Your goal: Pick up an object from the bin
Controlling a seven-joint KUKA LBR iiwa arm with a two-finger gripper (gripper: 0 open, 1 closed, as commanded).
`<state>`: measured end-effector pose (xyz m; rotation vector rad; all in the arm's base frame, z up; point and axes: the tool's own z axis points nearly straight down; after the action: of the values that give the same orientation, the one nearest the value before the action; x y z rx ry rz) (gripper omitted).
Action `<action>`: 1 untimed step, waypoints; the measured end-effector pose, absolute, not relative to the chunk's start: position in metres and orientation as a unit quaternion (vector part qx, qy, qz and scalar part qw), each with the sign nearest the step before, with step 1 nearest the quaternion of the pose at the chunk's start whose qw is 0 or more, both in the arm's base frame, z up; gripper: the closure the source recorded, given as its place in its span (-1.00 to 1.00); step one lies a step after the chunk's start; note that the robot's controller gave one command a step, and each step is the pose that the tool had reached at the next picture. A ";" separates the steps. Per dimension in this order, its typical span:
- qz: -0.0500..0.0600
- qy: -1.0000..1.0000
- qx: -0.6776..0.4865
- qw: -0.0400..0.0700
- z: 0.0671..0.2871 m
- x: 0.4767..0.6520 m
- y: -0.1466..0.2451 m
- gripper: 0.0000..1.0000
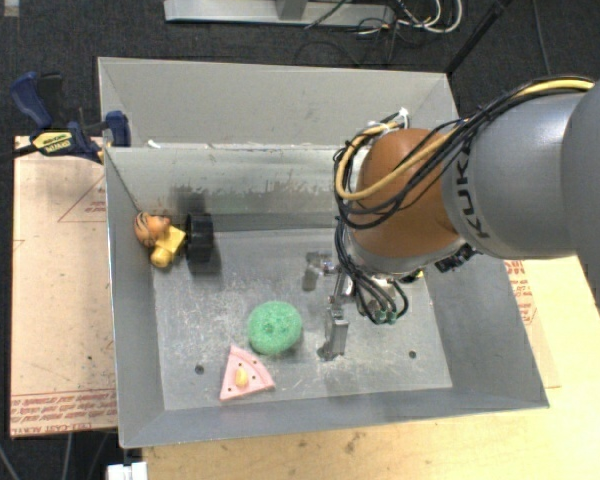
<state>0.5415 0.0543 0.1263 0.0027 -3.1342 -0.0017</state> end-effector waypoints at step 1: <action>-0.001 -1.000 0.000 0.000 0.131 0.543 0.054 -1.00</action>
Offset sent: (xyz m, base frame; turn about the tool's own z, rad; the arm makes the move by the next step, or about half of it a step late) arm 0.0430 0.0504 -0.0563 -0.1450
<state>0.5433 0.0542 0.1309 0.0008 -3.1420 -0.0025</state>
